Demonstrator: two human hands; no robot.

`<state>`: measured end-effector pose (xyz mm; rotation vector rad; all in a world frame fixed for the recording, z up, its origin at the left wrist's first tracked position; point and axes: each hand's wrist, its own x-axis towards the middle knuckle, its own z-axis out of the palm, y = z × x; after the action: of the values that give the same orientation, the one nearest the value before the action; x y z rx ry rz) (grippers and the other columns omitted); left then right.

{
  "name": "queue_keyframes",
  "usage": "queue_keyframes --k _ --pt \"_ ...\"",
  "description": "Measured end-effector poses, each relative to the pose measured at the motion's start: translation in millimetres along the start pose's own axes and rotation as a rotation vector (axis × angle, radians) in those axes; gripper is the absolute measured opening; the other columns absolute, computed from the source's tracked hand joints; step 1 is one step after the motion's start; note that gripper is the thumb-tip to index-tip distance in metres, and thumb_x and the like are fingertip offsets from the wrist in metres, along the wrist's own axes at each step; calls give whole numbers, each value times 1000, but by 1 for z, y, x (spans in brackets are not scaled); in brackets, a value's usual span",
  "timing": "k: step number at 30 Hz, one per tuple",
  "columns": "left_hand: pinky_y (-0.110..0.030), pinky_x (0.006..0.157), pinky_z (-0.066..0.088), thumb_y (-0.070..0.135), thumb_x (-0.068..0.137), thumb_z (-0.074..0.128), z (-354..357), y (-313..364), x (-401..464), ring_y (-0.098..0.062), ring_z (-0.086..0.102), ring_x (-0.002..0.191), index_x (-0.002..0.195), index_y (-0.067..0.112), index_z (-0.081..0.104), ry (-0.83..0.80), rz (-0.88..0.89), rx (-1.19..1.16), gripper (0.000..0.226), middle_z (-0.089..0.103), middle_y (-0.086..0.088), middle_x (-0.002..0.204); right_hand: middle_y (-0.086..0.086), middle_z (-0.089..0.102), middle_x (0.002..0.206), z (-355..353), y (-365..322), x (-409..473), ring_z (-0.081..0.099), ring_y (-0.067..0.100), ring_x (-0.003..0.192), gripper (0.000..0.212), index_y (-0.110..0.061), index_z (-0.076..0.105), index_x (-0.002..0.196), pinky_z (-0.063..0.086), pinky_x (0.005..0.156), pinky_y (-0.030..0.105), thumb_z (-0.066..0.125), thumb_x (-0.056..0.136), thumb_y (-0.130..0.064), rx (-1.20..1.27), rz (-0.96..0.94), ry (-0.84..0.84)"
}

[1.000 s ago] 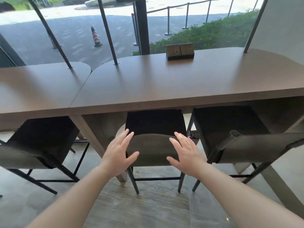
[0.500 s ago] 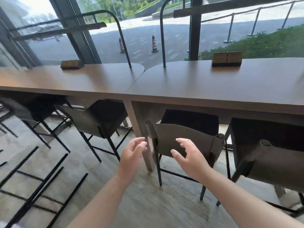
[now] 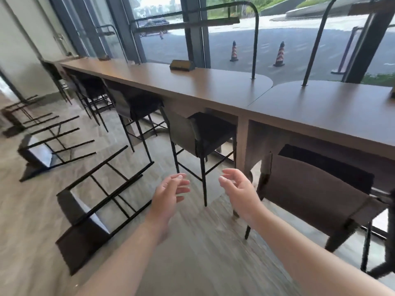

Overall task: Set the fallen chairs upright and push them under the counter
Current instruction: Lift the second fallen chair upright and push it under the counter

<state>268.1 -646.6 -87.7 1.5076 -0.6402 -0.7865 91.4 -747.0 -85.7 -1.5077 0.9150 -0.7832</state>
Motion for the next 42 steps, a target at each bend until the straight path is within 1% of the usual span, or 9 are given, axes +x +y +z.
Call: queue_keyframes --k 4,9,13,16,21,27,30,34,42 --pt "-35 81 47 42 80 56 -81 0 -3 -16 70 87 104 23 70 89 5 -56 35 75 0 96 -8 63 112 80 -12 2 62 13 102 16 -31 59 111 52 81 29 59 96 -28 31 4 -69" --pt "-32 74 46 40 78 55 -206 -3 -9 -17 68 87 107 19 70 177 -13 -120 38 73 -5 99 -6 66 107 204 -20 -10 63 18 102 10 -35 60 102 52 90 38 60 95 -27 68 24 -131" --pt "-30 75 46 34 89 56 -307 -9 -16 -13 69 85 105 20 70 245 17 -112 26 73 -1 98 -8 64 109 306 -30 -22 62 12 100 14 -38 61 105 52 82 31 60 94 -29 51 1 -222" --pt "-30 74 46 41 80 54 -374 -9 -24 -9 69 86 105 24 70 302 22 -106 35 73 2 99 -9 65 109 378 -39 -33 62 12 101 14 -39 61 105 53 88 35 60 94 -31 32 -14 -278" --pt "-31 74 47 42 79 54 -471 -10 -41 -13 69 86 97 29 74 422 10 -210 30 75 0 98 -13 66 109 478 -49 -46 63 9 102 14 -39 63 106 53 90 37 60 93 -34 9 2 -406" --pt "-31 71 47 41 77 53 -557 -25 -48 -12 70 83 105 21 71 565 -26 -318 38 75 1 95 -15 68 106 567 -57 -45 66 2 95 22 -47 67 95 53 87 33 62 75 -54 32 52 -543" --pt "-31 71 47 40 79 53 -587 -32 -43 -14 69 85 105 20 71 619 -44 -340 37 74 0 96 -12 69 104 604 -53 -32 67 2 92 12 -42 67 98 54 84 32 63 87 -42 58 95 -585" --pt "-32 71 47 28 97 48 -625 -40 -23 -17 68 83 107 16 69 693 -51 -381 26 72 -5 97 -3 72 103 657 -45 -5 70 9 91 17 -27 68 104 54 80 31 61 91 -35 140 208 -635" --pt "-33 74 49 27 101 45 -713 -31 42 -18 68 87 114 13 66 822 -105 -321 28 71 -8 102 -6 75 97 781 -48 70 71 11 92 19 -25 67 110 56 81 31 54 97 -30 243 357 -758"
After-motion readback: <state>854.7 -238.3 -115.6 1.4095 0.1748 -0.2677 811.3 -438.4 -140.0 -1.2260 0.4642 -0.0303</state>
